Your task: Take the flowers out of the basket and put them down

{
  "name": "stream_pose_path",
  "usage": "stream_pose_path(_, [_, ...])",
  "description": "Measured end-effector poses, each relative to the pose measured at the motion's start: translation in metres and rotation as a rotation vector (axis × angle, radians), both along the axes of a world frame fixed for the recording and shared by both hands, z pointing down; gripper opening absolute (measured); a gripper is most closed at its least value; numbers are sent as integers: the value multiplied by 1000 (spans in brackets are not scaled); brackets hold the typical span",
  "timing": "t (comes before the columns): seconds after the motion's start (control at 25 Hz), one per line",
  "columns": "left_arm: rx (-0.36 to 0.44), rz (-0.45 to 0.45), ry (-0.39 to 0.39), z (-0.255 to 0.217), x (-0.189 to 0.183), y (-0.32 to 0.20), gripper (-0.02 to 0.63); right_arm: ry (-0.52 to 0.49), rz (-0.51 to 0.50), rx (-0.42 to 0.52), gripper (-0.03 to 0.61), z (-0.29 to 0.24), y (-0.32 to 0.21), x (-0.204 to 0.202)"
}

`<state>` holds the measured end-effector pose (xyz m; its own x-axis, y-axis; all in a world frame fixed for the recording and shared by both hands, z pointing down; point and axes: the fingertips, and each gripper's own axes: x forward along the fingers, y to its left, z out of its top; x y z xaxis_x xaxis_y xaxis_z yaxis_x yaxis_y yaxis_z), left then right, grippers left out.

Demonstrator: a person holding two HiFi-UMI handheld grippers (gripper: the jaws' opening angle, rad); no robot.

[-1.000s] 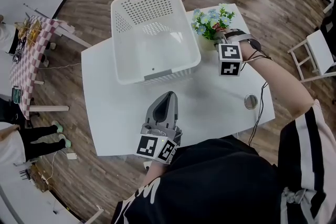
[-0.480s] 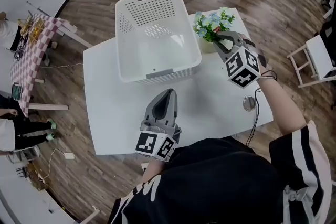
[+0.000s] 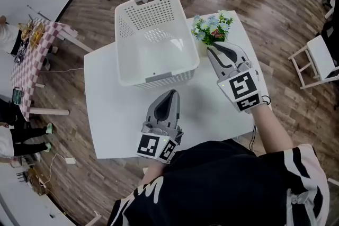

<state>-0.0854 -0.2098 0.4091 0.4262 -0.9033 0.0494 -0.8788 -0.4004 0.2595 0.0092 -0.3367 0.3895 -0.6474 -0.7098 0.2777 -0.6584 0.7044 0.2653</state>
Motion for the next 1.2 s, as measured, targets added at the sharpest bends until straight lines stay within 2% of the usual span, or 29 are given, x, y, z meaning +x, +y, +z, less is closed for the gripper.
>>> stream_pose_path(0.24, [21,-8,-7,-5,0,0,5,-172,18,17,54,-30,23,-9])
stream_pose_path(0.56, [48,-15,-32,-13,-1,-4,5,-265,-15,9,27,-43,44,-25])
stream_pose_path(0.84, [61,-15,-42,-16,-10,-6,5,-307,-45,-11,18,-40,59,-44])
stream_pose_path(1.2, [64,29,-58,-8,-17,-2,5,-320,-34,22,18,-32,79,-56])
